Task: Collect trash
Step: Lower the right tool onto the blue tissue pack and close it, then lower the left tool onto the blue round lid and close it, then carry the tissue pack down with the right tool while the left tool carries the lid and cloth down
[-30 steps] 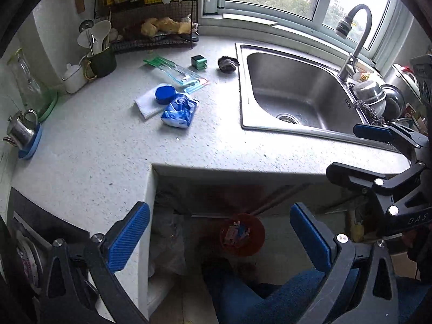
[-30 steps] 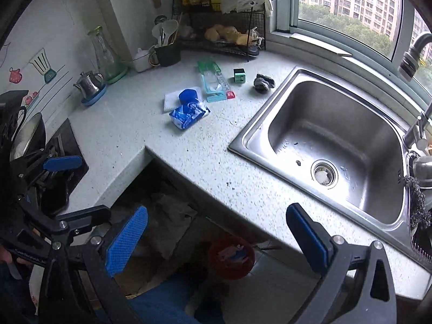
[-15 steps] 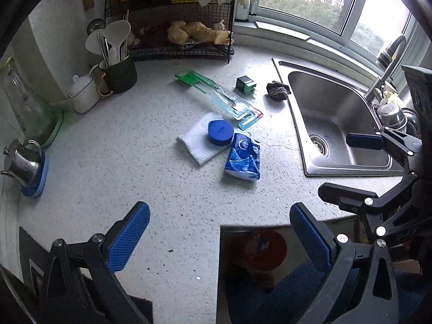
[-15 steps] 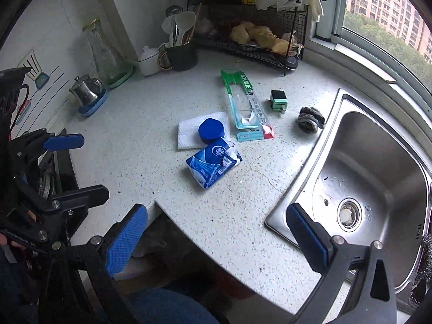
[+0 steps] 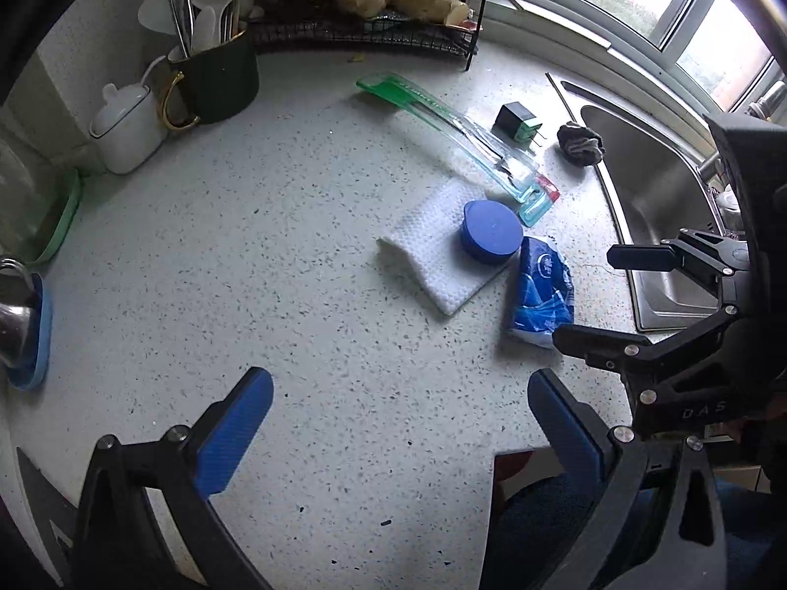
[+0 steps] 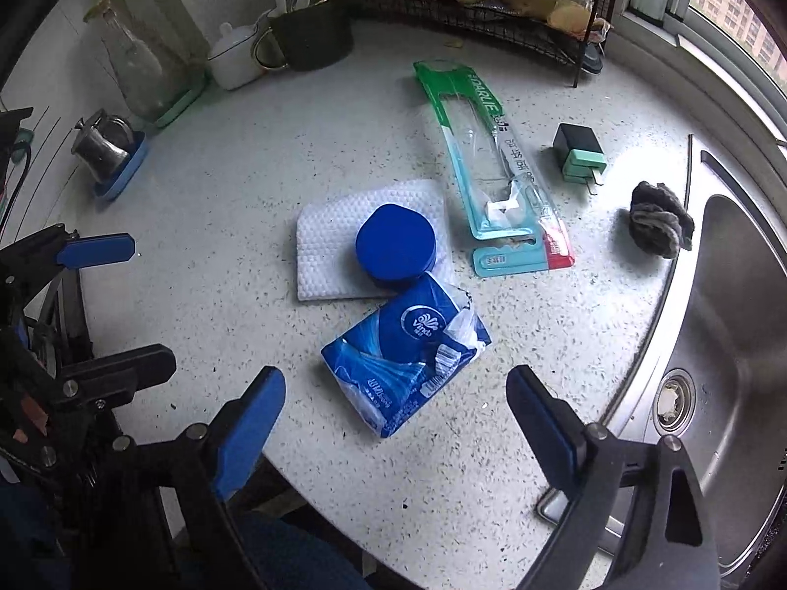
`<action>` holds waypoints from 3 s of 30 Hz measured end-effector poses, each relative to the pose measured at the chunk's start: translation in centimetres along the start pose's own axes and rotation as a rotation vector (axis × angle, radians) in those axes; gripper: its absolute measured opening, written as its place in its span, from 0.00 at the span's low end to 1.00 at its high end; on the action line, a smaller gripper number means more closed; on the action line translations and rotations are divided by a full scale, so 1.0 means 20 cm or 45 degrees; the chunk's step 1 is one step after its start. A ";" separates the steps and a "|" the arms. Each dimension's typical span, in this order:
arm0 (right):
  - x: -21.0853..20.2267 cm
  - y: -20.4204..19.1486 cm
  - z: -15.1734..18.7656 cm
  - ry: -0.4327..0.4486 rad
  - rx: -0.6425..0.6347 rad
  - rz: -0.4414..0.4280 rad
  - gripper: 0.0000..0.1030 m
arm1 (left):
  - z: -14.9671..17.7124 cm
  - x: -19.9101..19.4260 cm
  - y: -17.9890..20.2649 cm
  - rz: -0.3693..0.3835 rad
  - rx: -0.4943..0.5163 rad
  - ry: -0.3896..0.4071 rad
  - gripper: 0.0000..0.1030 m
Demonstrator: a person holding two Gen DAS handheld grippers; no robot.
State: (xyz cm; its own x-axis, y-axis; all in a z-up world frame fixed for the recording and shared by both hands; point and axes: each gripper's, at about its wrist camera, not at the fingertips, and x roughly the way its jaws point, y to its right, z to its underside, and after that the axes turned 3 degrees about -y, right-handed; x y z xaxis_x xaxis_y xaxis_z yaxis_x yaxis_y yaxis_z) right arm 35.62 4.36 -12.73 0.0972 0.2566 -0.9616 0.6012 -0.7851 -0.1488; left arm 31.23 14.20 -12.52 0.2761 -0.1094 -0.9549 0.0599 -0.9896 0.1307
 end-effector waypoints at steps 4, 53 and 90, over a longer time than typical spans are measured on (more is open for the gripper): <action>0.09 0.02 -0.04 -0.056 0.037 -0.012 0.88 | -0.03 0.07 -0.03 -0.004 0.015 -0.035 1.00; -0.07 0.22 0.22 0.003 0.259 0.033 0.39 | -0.44 0.34 0.30 0.063 0.284 -0.089 1.00; -0.21 0.29 0.25 0.064 0.260 0.006 0.39 | -0.36 0.17 0.34 0.124 0.248 -0.010 0.45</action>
State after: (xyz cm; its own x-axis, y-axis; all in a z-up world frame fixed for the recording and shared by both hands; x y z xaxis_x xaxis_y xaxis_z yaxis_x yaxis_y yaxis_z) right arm 34.73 -4.06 -10.70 0.1422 0.2764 -0.9505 0.4277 -0.8831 -0.1929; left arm 39.54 7.81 -12.92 0.2641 -0.2052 -0.9424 -0.1534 -0.9736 0.1690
